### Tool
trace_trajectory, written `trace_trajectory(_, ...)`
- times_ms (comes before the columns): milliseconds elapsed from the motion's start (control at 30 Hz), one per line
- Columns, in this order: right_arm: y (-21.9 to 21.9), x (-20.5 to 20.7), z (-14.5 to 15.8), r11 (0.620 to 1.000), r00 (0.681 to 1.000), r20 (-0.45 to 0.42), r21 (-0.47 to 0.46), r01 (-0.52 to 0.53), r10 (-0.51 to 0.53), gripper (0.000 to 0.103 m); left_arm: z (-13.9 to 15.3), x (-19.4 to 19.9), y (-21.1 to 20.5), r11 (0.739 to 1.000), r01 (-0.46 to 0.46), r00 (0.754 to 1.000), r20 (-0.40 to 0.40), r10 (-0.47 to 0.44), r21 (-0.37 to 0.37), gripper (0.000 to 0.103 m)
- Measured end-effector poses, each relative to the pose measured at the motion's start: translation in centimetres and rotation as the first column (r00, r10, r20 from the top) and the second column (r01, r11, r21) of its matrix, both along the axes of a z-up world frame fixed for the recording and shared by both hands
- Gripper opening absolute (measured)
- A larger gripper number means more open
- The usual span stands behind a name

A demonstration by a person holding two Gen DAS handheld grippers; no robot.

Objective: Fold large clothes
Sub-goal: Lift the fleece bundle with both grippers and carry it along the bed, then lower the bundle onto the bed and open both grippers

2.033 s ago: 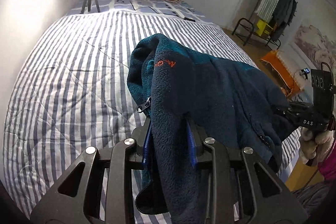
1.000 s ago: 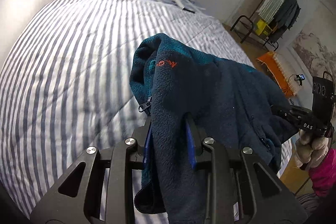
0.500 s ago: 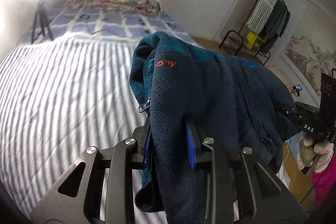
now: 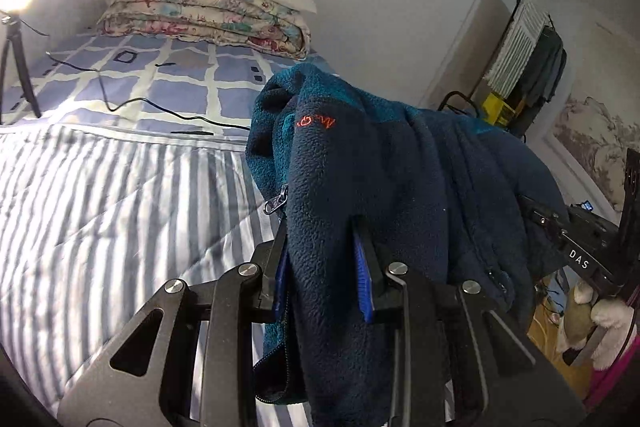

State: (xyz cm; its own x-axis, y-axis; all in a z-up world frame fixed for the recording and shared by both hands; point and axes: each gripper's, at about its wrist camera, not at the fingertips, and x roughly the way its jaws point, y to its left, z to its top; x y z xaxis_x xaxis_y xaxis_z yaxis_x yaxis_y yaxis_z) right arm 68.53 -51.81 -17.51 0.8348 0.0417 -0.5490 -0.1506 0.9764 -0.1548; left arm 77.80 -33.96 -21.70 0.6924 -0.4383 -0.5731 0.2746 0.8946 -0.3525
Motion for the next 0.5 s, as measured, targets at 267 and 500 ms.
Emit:
trace_trajectory(267,-3.2,6.1,-7.3,0.995,0.99,-0.11,0.034,0.097,-0.093,0.027,-8.1,4.9,1.8,0.991,-0.042,0.989,-0.144,0.024,-0.124,0.028)
trace_trajectory(500,-7.4,6.0,-9.5,0.954,0.991,-0.071,0.268,0.132,-0.117,0.051,-8.8,5.1,2.7,0.98,-0.037,0.988,-0.156,0.006,-0.194,0.034)
